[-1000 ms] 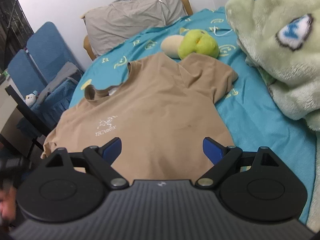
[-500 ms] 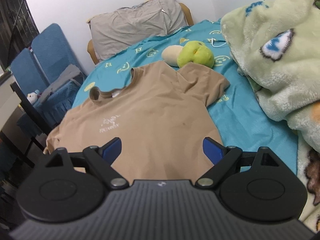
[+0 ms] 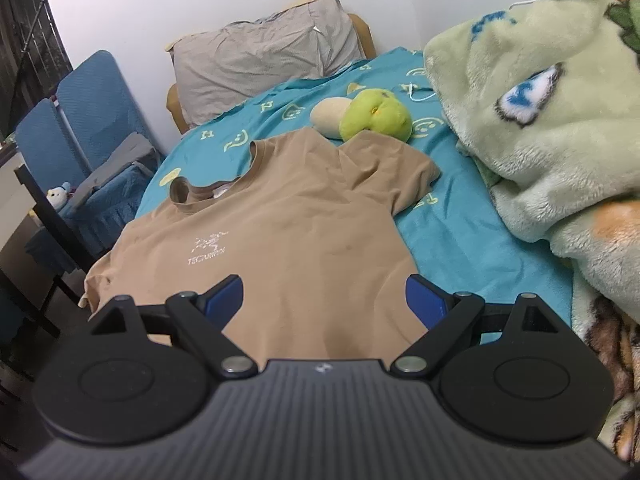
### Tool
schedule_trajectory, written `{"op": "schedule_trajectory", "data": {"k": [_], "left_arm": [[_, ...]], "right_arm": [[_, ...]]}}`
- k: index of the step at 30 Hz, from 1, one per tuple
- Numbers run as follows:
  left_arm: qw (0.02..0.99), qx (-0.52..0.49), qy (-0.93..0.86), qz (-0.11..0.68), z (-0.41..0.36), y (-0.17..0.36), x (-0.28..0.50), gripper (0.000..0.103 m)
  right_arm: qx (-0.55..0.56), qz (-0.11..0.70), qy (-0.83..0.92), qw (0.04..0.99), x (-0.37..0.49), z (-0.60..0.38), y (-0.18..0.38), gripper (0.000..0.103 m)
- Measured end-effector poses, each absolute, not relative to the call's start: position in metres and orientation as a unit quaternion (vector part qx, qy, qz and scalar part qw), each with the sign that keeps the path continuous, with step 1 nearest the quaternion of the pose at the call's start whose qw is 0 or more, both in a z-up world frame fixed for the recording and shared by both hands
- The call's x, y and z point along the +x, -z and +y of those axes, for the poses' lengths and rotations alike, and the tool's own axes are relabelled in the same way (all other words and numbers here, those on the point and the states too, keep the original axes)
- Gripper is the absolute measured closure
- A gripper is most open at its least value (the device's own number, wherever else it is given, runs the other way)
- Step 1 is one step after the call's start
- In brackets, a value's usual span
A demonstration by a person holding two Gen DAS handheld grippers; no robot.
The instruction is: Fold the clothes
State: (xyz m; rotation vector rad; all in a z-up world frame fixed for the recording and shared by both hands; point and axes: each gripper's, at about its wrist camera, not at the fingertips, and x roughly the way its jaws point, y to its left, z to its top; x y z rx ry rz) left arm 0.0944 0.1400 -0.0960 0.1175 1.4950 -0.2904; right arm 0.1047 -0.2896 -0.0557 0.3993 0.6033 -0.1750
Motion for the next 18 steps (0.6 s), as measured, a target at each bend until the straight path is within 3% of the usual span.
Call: {"op": "schedule_trajectory", "data": {"k": [3,6,8,11,16,18], "left_arm": [[0.736,0.064,0.131,0.661,0.134,0.085,0.093,0.096],[0.763,0.059,0.138,0.629,0.129,0.065,0.093,0.074],[0.787,0.049,0.137,0.599,0.119,0.046,0.09,0.046],[0.834,0.037,0.127,0.535,0.105,0.016,0.087,0.021],[0.903,-0.002,0.113,0.415,0.078,-0.028,0.087,0.001],[0.919,-0.014,0.111,0.378,0.068,-0.039,0.089,0.0]], "right_arm": [[0.187,0.295,0.087,0.933,0.103,-0.288,0.056,0.013],[0.183,0.296,0.085,0.933,0.102,-0.287,0.056,0.013],[0.183,0.294,0.083,0.935,0.101,-0.287,0.055,0.013],[0.178,0.288,0.082,0.937,0.1,-0.284,0.053,0.013],[0.17,0.277,0.08,0.942,0.1,-0.281,0.049,0.013],[0.17,0.271,0.08,0.944,0.099,-0.281,0.048,0.013]]}}
